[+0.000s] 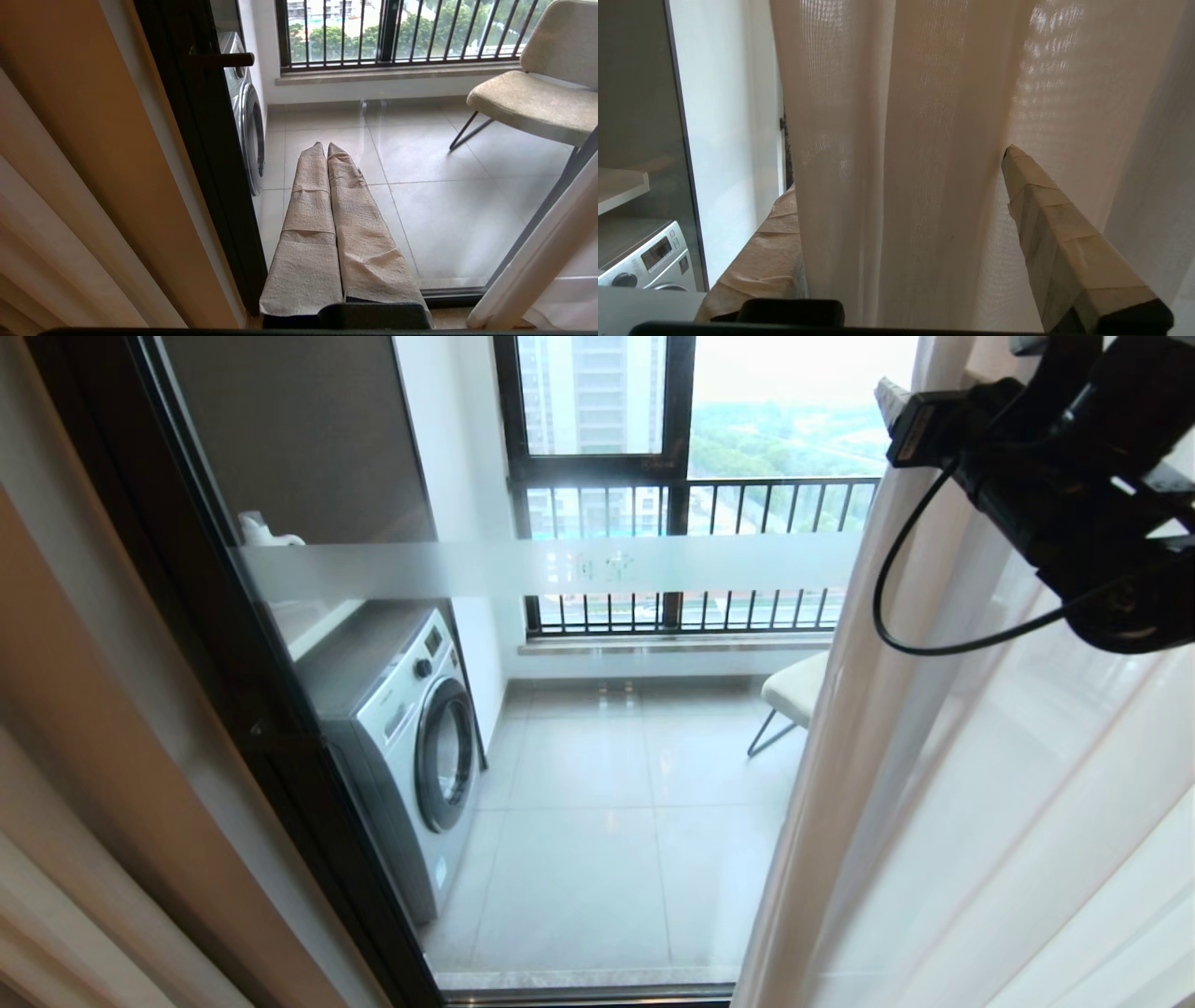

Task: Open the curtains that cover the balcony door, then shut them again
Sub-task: Close the inner curtains on both sides

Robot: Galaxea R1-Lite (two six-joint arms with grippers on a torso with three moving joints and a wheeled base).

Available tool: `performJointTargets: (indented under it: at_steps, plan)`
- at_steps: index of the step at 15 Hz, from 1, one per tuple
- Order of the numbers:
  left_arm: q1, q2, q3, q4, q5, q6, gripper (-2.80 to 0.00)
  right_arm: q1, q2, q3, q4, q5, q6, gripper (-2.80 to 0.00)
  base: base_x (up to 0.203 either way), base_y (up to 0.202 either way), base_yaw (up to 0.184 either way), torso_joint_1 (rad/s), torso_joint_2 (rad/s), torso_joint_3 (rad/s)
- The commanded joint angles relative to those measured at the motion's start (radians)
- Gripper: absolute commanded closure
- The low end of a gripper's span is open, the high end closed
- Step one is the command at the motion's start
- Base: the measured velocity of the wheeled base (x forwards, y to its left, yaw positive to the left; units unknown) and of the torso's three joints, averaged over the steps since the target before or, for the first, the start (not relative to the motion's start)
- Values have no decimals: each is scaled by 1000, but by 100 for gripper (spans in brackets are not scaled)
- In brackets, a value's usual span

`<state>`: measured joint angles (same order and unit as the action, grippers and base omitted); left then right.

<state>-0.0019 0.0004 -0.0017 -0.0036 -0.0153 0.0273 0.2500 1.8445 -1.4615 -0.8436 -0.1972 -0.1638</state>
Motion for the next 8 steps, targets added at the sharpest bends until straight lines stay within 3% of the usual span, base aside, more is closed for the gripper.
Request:
performJointTargets:
  at_steps: [1, 8]
  plan:
    - [0, 0, 0, -1, 0, 0, 0, 0, -109, 117, -13, -2, -2, -280, 0, 0, 0, 0, 0, 0]
    - [0, 0, 0, 1, 0, 0, 0, -3, -429, 567, -64, -6, 17, -280, 0, 0, 0, 0, 0, 0]
